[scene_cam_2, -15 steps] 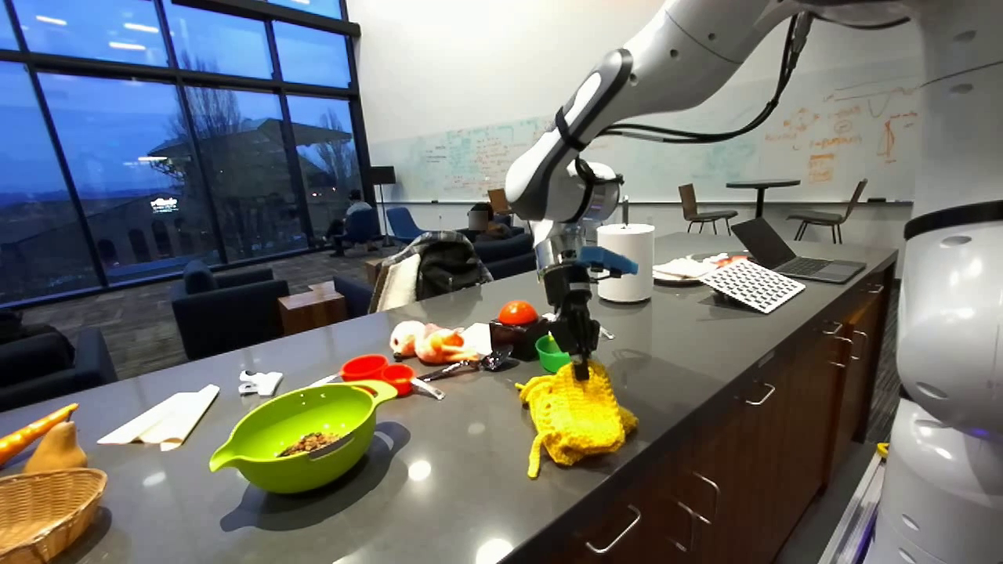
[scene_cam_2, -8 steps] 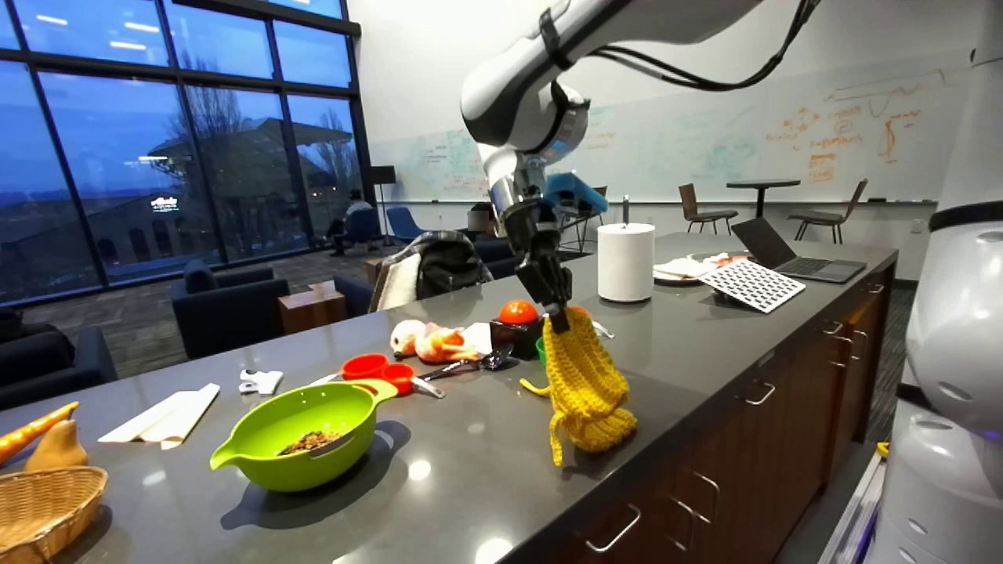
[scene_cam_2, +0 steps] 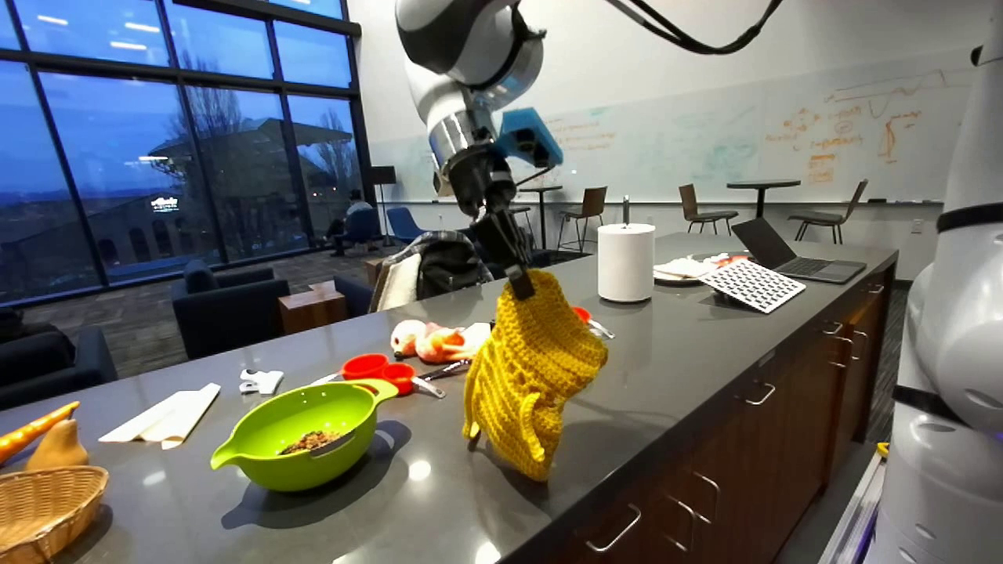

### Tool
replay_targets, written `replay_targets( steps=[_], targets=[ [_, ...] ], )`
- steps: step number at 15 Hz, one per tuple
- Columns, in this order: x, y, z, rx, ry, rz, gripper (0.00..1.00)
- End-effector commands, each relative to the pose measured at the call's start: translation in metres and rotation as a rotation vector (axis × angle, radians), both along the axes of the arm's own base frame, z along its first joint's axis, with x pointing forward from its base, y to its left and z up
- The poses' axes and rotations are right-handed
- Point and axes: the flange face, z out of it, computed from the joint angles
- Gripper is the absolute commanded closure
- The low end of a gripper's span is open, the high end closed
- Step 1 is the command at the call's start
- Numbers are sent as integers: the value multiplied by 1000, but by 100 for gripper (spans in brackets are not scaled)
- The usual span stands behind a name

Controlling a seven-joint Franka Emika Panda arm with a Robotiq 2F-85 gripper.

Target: Unfold the yellow cloth

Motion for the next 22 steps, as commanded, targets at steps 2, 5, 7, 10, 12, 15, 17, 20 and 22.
replay_targets(
  steps=[2, 5, 7, 10, 12, 15, 17, 20, 22],
  targets=[
    [-4, 23, 44, 21, -62, 78, 99],
    [-2, 38, 60, 35, -85, 118, 99],
    [-2, 48, 68, 53, -99, 139, 99],
    [1, 66, 70, 71, -104, 178, 99],
    [4, 79, 63, 68, -97, 208, 99],
    [22, 92, 38, 104, -99, 262, 99],
    [42, 86, 16, 150, -102, 280, 99],
    [71, 56, -18, 175, -83, 257, 99],
    [85, 21, -34, 166, -56, 213, 99]
  ],
)
